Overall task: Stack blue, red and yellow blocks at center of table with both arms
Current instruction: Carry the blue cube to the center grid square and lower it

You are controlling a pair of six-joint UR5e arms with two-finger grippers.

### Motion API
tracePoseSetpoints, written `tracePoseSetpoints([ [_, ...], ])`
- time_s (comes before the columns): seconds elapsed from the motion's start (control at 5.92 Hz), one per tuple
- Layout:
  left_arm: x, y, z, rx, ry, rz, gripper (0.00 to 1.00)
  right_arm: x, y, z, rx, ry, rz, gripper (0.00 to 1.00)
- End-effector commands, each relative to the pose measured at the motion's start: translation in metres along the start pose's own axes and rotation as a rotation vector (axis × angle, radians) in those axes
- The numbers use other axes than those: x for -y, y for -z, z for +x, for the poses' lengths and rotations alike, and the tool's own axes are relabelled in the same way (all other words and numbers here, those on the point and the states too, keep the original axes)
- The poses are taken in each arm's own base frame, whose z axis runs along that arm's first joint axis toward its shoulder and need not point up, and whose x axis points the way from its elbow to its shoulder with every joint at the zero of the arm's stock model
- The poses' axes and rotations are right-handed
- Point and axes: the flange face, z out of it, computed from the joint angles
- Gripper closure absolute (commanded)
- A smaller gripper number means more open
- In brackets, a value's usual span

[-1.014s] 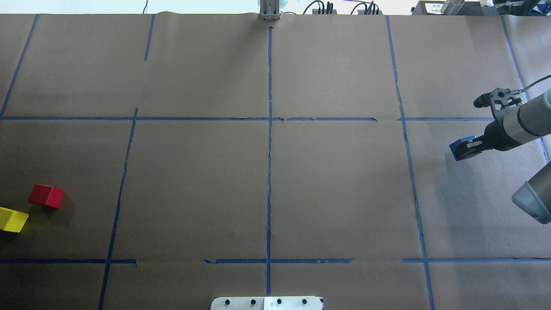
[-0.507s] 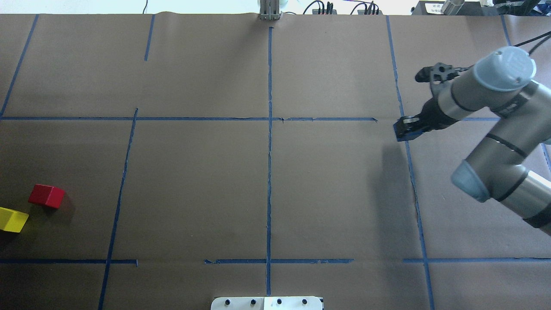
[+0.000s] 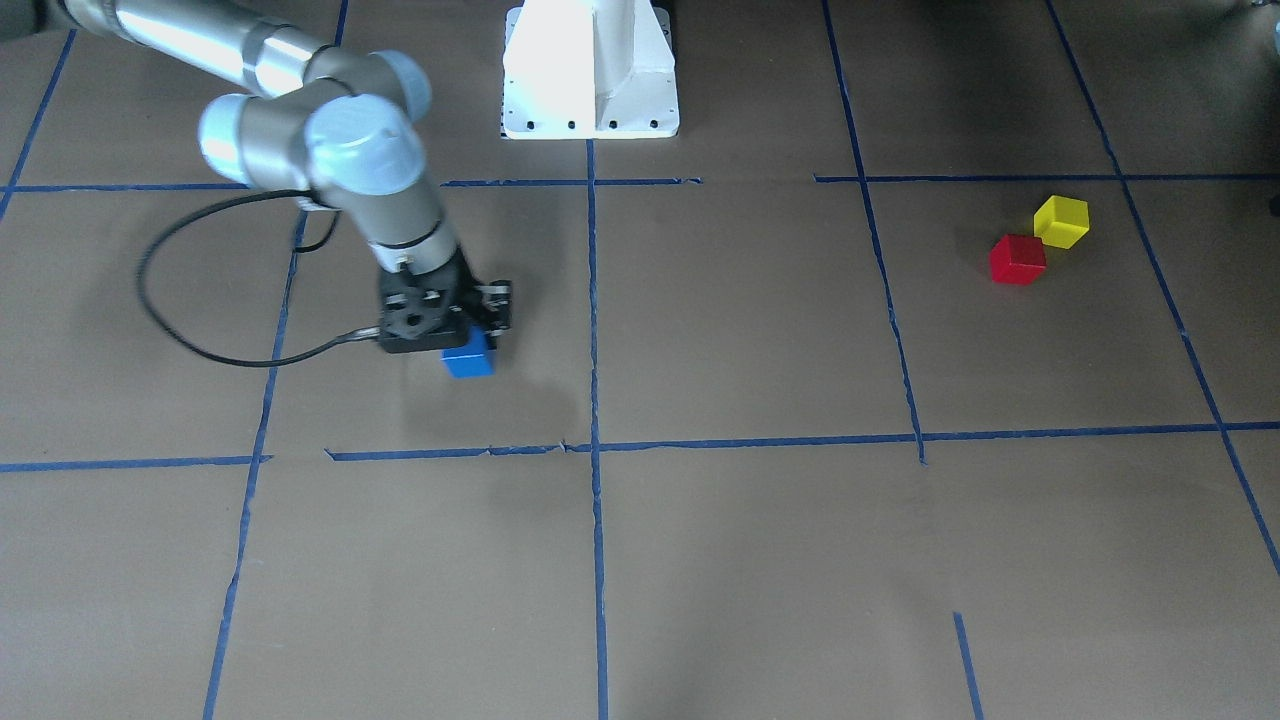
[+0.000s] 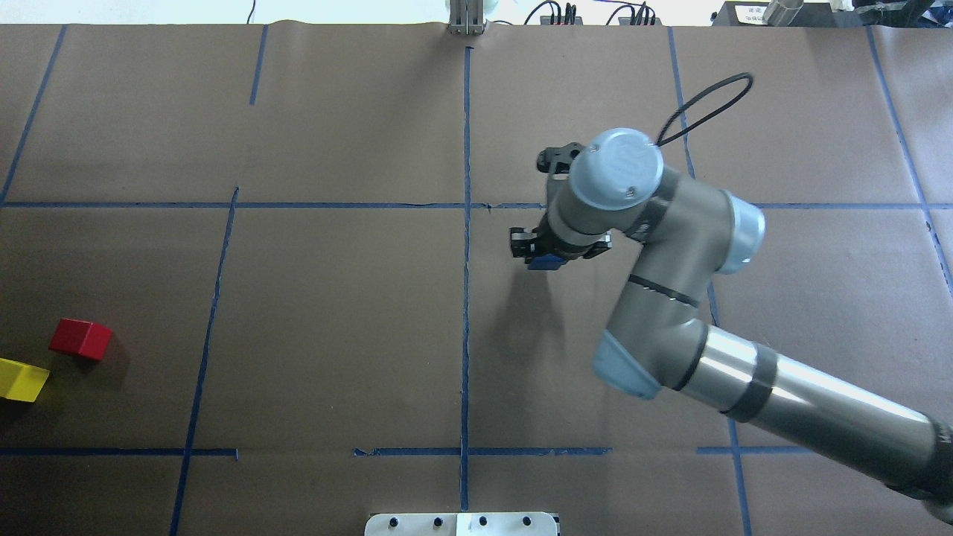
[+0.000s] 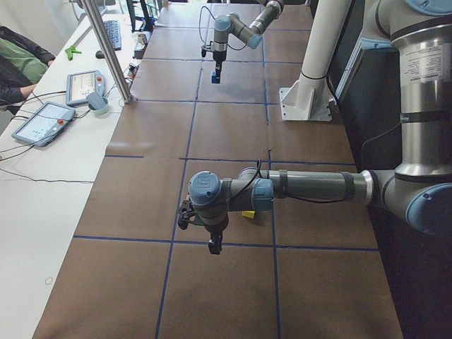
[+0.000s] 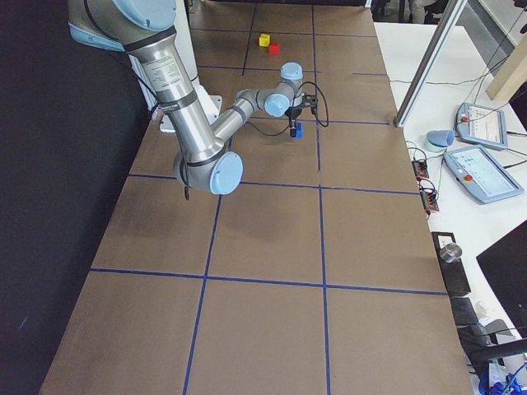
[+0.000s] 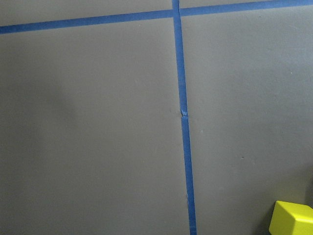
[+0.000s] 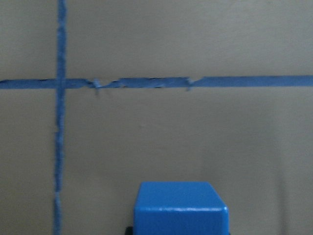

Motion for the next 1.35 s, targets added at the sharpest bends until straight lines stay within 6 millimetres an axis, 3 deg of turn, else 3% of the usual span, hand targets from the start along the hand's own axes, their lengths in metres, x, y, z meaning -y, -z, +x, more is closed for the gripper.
tracePoseSetpoints([
  [0.0,0.000,0.000,0.000,0.000,0.001,0.000,0.00,-0.017,-0.019,-0.095,-0.016,-0.081,0.004,0.95],
  [0.17,0.000,0.000,0.000,0.000,0.001,0.000,0.00,-0.025,-0.025,-0.104,-0.021,-0.087,0.002,0.91],
  [0.34,0.000,0.000,0.000,0.000,0.003,0.000,0.00,-0.032,-0.031,-0.106,-0.030,-0.081,0.001,0.80],
  [0.51,0.000,0.000,0.000,0.000,0.000,0.000,0.00,-0.033,-0.037,-0.104,-0.039,-0.081,-0.002,0.27],
  [0.68,0.000,0.000,0.000,0.000,0.001,0.001,0.00,-0.033,-0.039,-0.103,-0.045,-0.076,0.008,0.01],
  [0.84,0.000,0.000,0.000,0.000,0.000,0.002,0.00,-0.033,-0.039,-0.102,-0.045,-0.063,0.008,0.01],
  [1.01,0.000,0.000,-0.001,0.000,0.001,0.000,0.00,-0.024,-0.026,-0.101,-0.037,-0.061,0.010,0.01],
  [1.18,0.000,-0.001,0.000,0.000,0.000,-0.001,0.00,-0.008,0.012,-0.098,-0.048,-0.048,0.020,0.01],
])
